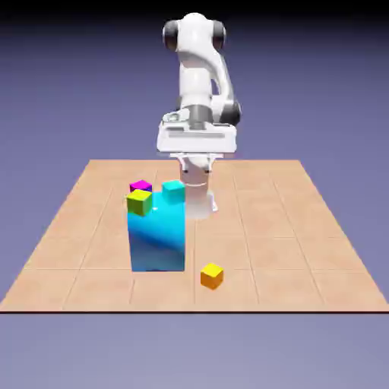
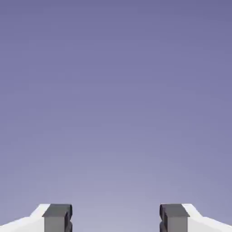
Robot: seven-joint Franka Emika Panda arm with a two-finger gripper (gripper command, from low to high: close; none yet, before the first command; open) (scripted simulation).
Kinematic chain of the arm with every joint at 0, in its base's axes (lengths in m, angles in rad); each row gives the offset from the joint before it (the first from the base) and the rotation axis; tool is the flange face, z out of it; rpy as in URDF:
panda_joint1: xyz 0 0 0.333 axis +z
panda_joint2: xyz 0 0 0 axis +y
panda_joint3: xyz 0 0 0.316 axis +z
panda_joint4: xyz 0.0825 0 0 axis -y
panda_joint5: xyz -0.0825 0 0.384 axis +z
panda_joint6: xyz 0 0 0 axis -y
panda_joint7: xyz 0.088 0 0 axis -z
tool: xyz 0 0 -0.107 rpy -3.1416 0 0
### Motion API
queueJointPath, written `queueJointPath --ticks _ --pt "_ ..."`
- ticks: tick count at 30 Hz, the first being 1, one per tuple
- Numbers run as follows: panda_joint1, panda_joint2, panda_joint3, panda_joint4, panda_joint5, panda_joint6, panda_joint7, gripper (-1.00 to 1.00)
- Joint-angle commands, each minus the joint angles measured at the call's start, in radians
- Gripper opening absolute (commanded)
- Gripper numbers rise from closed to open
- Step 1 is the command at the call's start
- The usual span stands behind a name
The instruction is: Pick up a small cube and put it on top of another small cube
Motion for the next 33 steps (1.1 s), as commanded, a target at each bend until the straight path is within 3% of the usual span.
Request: queueJointPath --ticks 1,33 --pt "0.0 0.036 -0.004 0.029 0.014 -0.043 0.007 0.0" --pt "-0.01 1.196 -0.142 0.961 0.458 -1.405 0.232 0.0"
